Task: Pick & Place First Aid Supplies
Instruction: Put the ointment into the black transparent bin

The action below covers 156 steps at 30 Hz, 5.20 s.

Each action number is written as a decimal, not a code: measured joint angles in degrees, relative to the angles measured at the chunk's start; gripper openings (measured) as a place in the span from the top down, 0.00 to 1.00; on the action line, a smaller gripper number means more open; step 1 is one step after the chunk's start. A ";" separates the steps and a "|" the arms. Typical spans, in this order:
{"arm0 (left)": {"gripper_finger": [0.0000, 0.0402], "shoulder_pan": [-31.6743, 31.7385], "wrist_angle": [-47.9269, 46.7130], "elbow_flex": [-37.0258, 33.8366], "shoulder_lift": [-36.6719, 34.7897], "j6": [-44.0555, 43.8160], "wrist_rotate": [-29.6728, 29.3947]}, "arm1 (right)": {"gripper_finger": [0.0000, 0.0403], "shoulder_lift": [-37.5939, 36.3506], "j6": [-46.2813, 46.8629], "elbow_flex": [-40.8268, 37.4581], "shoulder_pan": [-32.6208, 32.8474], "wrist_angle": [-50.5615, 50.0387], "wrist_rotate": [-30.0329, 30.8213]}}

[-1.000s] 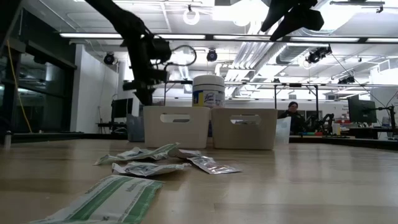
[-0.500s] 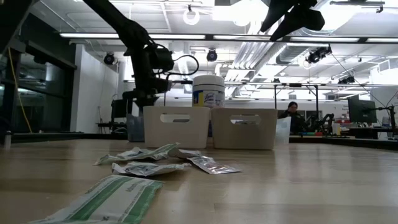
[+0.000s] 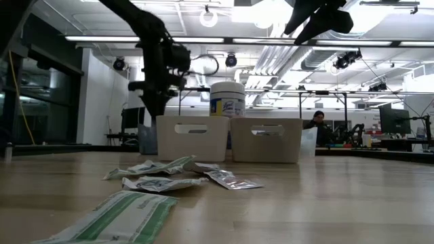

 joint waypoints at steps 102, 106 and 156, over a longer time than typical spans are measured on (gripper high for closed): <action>0.77 -67.56 2.35 -23.06 -36.34 -84.86 -26.94 | 0.54 49.64 -42.41 0.52 19.29 34.93 -18.72; 0.77 -67.56 2.36 -23.06 -36.35 -84.13 -26.96 | 0.61 49.64 -42.04 0.52 19.28 34.95 -19.23; 0.77 -64.62 25.72 -22.99 -33.67 -87.72 -26.54 | 1.00 30.06 -53.95 -0.07 19.74 33.34 -10.24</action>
